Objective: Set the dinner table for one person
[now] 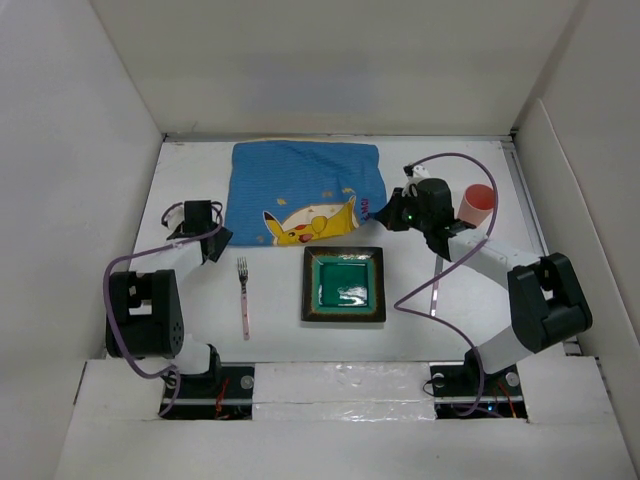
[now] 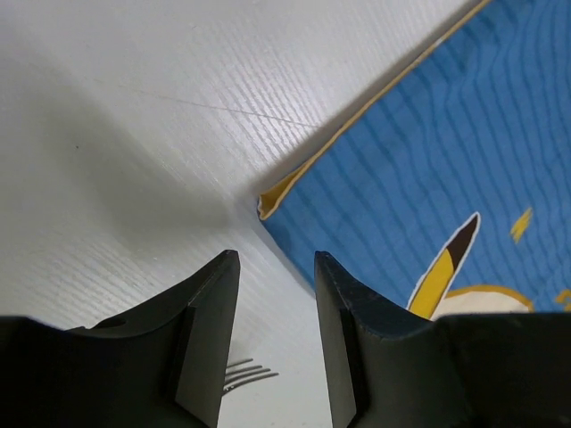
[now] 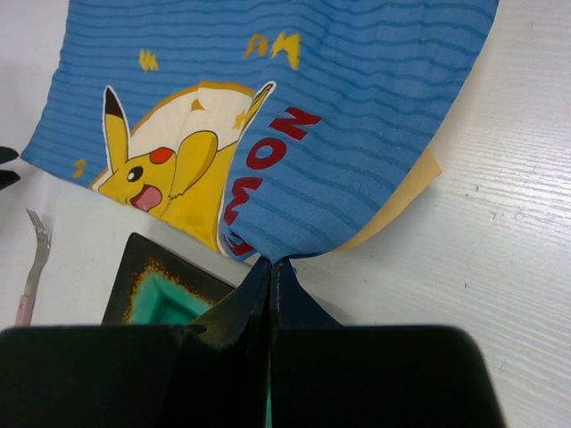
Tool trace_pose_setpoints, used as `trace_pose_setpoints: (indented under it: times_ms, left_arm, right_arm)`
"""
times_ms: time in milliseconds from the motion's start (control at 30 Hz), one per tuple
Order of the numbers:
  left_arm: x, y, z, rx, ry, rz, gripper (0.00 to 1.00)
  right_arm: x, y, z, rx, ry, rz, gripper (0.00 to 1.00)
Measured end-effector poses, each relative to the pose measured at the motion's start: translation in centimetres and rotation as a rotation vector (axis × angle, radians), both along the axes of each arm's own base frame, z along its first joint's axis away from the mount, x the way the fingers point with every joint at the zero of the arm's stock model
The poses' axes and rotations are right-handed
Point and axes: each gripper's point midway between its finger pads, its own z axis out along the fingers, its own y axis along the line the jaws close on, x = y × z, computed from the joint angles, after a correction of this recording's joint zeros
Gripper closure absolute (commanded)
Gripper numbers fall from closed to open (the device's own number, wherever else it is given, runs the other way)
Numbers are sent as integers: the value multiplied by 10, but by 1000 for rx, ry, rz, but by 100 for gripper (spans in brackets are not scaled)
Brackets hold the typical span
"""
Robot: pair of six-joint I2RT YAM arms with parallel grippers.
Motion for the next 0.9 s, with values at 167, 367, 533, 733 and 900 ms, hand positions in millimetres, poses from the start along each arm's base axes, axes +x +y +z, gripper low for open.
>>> trace_pose_setpoints:
  times_ms: [167,367,533,733,900]
  left_arm:
    - [4,-1,-11,-14,13,12,66]
    - [15,-1,-7,-22,-34,22,77]
    - [19,-2,-10,-25,-39,24,81]
    - [15,-5,-15,-24,-29,18,75]
    - [8,-7,-21,-26,-18,18,72]
  right_arm:
    - [-1,1,0,4,1,6,100]
    - [1,1,-3,6,5,9,100]
    - [1,0,-6,5,14,10,100]
    - [2,-1,-5,14,13,9,100]
    - [2,-1,-5,19,15,13,100]
